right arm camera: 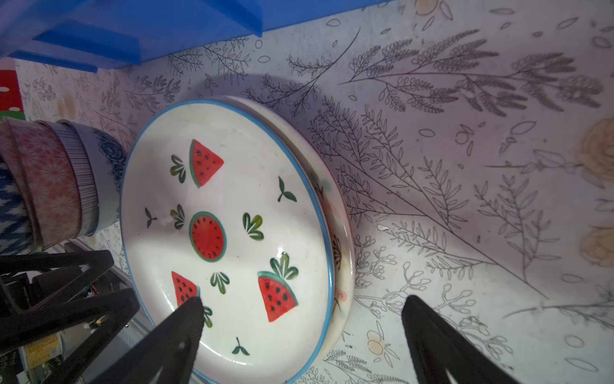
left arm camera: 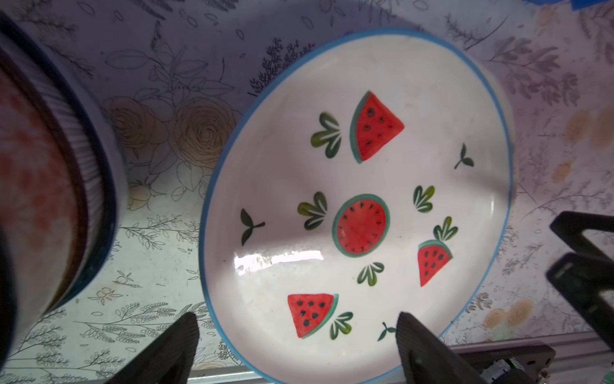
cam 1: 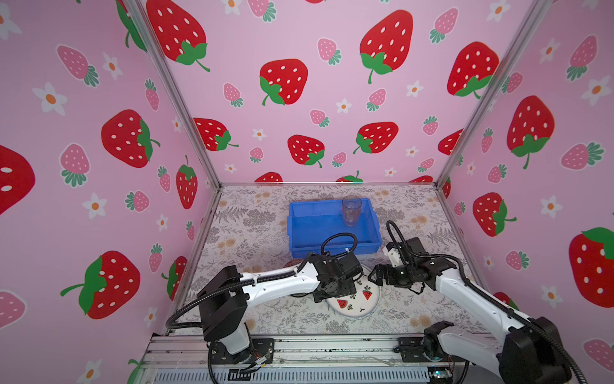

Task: Place the mixed dishes into the plastic bin
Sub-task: 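Lower both grippers onto opposite rims of the top watermelon plate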

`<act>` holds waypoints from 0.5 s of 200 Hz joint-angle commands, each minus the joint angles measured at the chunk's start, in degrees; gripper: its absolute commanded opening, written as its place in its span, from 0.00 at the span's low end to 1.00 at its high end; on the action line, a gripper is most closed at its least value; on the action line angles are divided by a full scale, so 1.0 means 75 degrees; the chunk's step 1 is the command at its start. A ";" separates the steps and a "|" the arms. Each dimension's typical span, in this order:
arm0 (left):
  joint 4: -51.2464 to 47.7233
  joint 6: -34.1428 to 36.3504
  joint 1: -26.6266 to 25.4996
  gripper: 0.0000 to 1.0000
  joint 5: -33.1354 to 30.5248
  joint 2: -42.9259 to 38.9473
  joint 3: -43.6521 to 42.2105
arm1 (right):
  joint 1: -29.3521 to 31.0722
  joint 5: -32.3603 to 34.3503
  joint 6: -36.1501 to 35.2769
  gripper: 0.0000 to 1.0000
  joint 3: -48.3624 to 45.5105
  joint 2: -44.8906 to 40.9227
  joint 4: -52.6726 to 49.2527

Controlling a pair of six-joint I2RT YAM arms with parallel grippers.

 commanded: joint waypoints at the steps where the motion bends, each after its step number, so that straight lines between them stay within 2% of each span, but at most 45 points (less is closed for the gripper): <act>1: -0.0227 -0.0112 -0.0017 0.96 -0.0183 0.0145 0.0301 | -0.0088 -0.0082 -0.0170 0.96 -0.0101 -0.0093 -0.0168; 100: 0.0089 0.0421 -0.0002 0.96 0.0077 0.0983 0.0715 | -0.0202 -0.0106 -0.0336 0.96 0.0006 0.0077 -0.0195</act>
